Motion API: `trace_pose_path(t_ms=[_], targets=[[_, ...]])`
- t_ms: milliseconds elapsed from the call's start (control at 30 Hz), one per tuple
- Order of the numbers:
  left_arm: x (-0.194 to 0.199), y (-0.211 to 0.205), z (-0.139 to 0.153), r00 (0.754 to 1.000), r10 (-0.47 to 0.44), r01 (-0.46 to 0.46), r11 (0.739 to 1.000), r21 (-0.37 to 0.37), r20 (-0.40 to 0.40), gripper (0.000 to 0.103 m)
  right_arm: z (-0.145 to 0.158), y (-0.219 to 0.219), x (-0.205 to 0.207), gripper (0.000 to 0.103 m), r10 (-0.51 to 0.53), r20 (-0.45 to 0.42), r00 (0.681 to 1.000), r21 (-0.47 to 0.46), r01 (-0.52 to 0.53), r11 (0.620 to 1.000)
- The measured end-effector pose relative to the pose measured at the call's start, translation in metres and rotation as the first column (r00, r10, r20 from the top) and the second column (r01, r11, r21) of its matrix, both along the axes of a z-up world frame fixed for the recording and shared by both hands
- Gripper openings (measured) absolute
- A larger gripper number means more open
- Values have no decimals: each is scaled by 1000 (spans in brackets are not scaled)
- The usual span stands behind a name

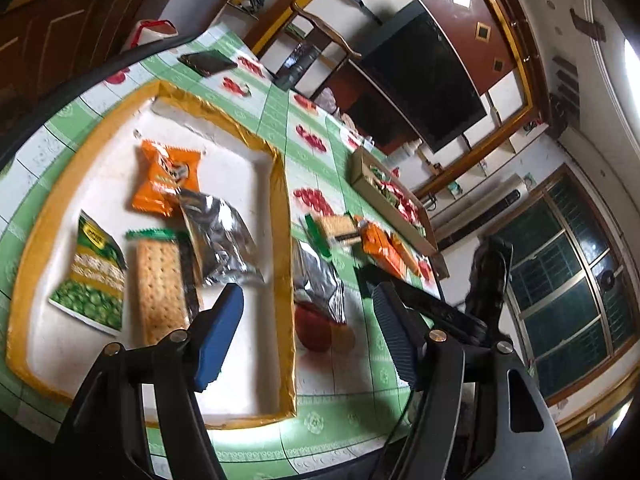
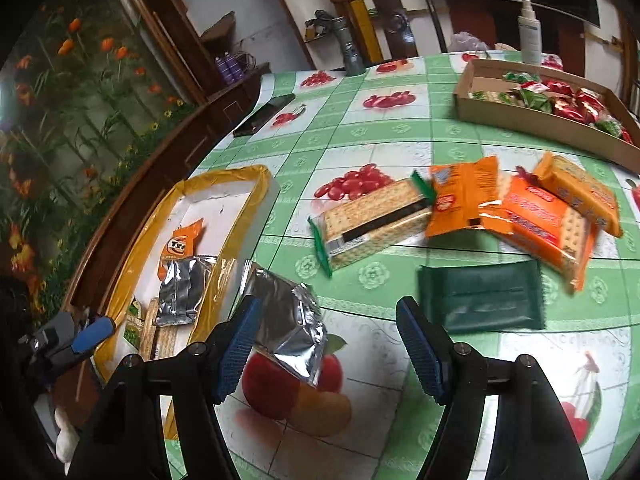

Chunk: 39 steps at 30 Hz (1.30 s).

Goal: Organize snacks
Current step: 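Carry both bags into the white tray and open both tools, then grasp the dark green packet with the right tool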

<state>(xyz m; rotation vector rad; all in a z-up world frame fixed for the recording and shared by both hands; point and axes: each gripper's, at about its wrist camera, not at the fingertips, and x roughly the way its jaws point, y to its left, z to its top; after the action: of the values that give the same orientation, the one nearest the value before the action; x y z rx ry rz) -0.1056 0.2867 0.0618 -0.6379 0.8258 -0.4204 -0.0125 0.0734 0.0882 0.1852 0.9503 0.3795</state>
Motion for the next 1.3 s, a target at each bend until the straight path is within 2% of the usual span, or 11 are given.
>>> trace_pose_path(t_ms=[167, 300, 433, 567, 733, 800, 900, 1033, 1100, 1200, 1300], targets=[[-4, 1, -2, 1000, 5, -5, 1000, 6, -10, 67, -5, 40, 19, 70, 85, 16, 996, -44, -84, 995], [-6, 6, -4, 1000, 16, -16, 1000, 6, -19, 67, -22, 59, 39, 53, 104, -46, 994, -81, -107, 991], [-6, 11, -8, 999, 23, -23, 1000, 5, -25, 67, -33, 56, 30, 50, 127, -66, 990, -87, -132, 987], [-4, 8, -12, 999, 12, -12, 1000, -4, -34, 67, -30, 41, 9, 47, 89, -80, 993, -120, -99, 988], [-8, -5, -7, 999, -34, 35, 999, 22, -15, 67, -29, 12, -22, 49, 47, -109, 993, -106, -59, 993], [-10, -11, -4, 999, -52, 52, 998, 33, -4, 67, -31, -1, -32, 58, 44, -131, 990, -92, -56, 994], [-13, -20, -2, 997, -81, 80, 996, 49, 5, 67, -28, -23, -47, 59, 41, -142, 989, -63, -50, 997], [-17, -34, 3, 992, -124, 122, 989, 80, 19, 67, -4, -64, -73, 61, -29, -28, 999, -68, 27, 997], [-17, -45, 3, 989, -150, 147, 984, 96, 19, 67, 3, -82, -79, 68, -68, -2, 998, -77, 68, 995], [-16, -63, 1, 982, -189, 187, 976, 108, 6, 67, 2, -105, -76, 72, -125, -18, 992, -64, 124, 990], [-18, -83, 0, 972, -234, 233, 965, 122, -7, 67, 7, -107, -54, 72, -116, 32, 993, -42, 117, 992]])
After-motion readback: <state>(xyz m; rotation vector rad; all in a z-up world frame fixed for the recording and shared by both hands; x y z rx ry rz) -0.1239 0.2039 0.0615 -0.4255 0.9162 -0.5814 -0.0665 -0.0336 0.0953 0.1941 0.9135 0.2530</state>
